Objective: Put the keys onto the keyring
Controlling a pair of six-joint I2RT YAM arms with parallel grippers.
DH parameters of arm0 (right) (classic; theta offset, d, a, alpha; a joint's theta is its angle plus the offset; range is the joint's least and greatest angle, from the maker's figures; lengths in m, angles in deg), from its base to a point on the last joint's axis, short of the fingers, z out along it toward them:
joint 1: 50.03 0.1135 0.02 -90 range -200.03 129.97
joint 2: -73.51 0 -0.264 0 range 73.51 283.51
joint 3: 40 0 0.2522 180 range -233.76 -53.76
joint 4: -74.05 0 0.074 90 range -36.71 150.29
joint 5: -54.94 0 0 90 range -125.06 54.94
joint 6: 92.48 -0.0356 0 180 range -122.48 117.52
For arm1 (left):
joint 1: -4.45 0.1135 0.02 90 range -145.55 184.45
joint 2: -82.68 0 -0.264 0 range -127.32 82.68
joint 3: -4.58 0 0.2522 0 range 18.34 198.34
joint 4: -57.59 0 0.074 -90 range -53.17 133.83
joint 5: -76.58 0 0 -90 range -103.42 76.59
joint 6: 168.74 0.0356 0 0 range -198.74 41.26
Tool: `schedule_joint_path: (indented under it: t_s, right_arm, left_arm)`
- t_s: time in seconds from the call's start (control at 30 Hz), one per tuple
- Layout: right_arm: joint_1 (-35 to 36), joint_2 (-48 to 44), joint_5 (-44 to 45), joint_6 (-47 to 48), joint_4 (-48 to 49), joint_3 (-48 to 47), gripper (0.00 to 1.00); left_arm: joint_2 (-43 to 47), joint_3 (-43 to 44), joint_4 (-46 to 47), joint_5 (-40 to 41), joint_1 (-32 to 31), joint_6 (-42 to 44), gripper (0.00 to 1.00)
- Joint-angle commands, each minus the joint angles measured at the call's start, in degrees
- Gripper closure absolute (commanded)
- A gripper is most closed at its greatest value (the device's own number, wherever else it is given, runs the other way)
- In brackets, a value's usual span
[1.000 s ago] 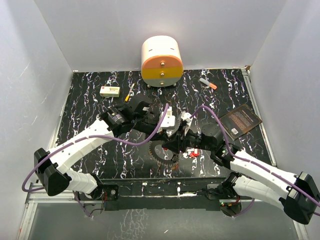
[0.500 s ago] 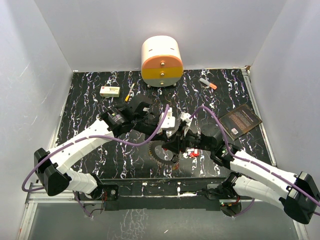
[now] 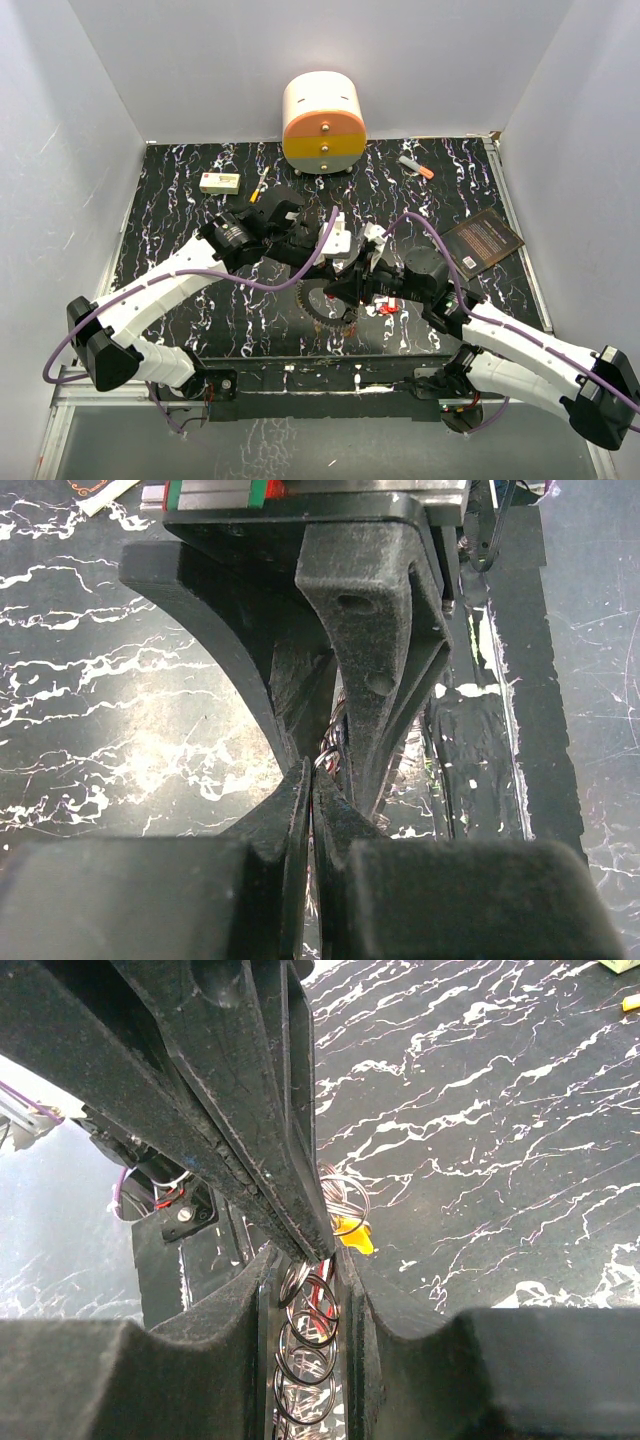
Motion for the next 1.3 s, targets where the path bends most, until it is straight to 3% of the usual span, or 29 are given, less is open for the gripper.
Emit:
schedule_joint_path:
  t_s: [0.0, 0.1, 0.3, 0.6, 0.83, 0.87, 0.97, 1.07, 1.13, 1.27]
  right_arm:
    - [0.30, -1.37, 1.20, 0.29, 6.35, -0.46, 0.79]
    - [0.29, -1.37, 1.11, 0.33, 6.18, -0.33, 0.70]
    - [0.29, -2.85, 2.66, 0.77, 4.09, 0.35, 0.37]
    - [0.30, -9.53, 9.10, 1.86, -2.11, 2.88, 0.35]
    - [0.29, -9.56, 12.18, -2.98, -8.94, 4.22, 0.48]
    - [0.30, -8.64, 12.18, -3.43, -9.62, 3.95, 0.50]
    - [0.30, -4.14, 10.97, -4.34, -13.18, 1.45, 0.54]
    - [0.27, 2.15, 9.84, -5.54, -19.00, -2.25, 0.57]
    - [0.29, 6.67, 8.65, -6.18, -24.34, -5.03, 0.58]
    - [1.36, 14.21, 6.43, -7.43, -28.54, -9.59, 0.60]
  left_arm:
    - [1.14, 2.24, -1.15, -1.93, -0.37, -0.75, 1.00]
    - [1.21, 2.33, -0.97, -2.07, -0.38, -1.13, 1.00]
    - [1.53, 2.51, -1.15, -1.09, -0.36, -1.32, 1.00]
    - [2.45, -0.27, -0.06, 1.12, -0.06, -1.33, 1.00]
    - [5.54, -7.66, 7.96, 12.59, 4.42, -5.02, 1.00]
    - [6.00, -8.72, 9.32, 14.16, 5.21, -6.00, 0.97]
    - [7.74, -11.67, 12.80, 17.66, 7.97, -10.35, 0.55]
    - [9.72, -14.00, 12.77, 18.60, 10.30, -13.31, 0.32]
    - [11.19, -15.58, 12.41, 19.92, 11.28, -14.09, 0.25]
    - [12.39, -17.95, 12.01, 22.78, 13.04, -15.56, 0.22]
